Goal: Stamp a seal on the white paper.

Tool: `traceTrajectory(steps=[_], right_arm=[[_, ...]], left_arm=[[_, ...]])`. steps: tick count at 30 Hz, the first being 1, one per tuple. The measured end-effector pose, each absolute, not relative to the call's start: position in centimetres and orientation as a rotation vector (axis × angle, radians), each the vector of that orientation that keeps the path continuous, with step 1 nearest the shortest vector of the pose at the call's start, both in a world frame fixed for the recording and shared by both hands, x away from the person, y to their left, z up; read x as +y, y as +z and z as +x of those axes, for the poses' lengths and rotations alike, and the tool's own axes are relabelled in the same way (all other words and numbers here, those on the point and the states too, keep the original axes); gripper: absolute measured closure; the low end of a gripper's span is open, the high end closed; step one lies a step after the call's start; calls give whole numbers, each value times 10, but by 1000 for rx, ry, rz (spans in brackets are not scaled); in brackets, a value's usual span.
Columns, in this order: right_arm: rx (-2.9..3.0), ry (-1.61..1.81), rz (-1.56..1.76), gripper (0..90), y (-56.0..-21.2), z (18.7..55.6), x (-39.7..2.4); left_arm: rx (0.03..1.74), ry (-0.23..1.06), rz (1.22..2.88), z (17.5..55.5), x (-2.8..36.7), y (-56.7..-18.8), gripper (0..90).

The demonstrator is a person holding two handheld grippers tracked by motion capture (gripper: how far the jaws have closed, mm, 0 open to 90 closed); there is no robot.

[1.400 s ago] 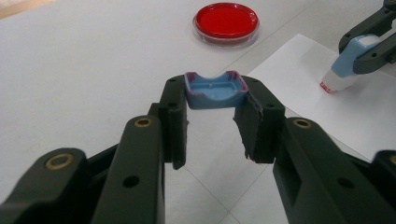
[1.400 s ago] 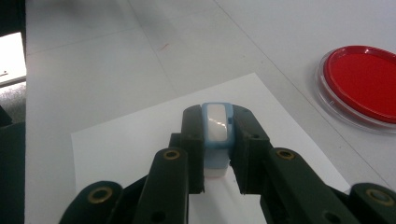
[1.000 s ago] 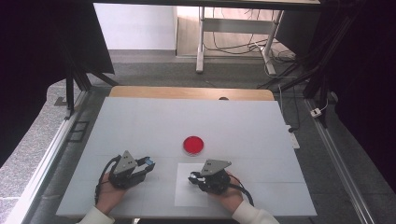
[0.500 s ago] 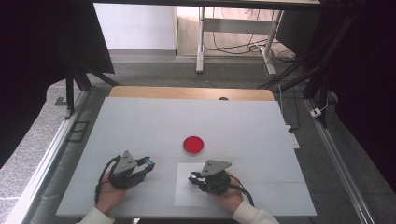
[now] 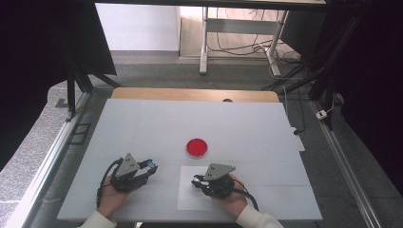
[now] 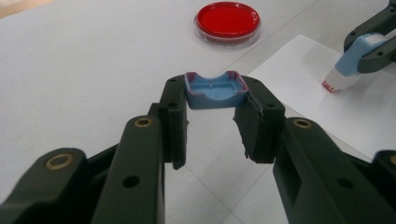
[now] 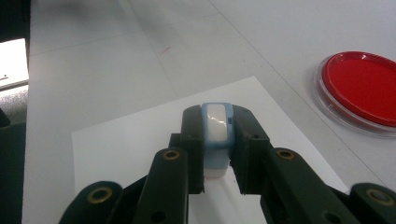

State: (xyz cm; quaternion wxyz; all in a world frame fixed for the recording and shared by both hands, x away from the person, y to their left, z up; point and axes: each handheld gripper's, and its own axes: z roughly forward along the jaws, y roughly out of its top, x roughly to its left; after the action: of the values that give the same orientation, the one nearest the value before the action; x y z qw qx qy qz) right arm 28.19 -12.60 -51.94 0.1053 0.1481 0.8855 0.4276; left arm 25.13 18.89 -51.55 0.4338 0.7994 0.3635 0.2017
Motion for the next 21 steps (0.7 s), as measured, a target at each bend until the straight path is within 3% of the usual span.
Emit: traceTrajectory(steps=[21], right_arm=[[2532,1399,475,749,-503,284,-138]], left_arm=[[904,505,1989,252,190,-515,641]])
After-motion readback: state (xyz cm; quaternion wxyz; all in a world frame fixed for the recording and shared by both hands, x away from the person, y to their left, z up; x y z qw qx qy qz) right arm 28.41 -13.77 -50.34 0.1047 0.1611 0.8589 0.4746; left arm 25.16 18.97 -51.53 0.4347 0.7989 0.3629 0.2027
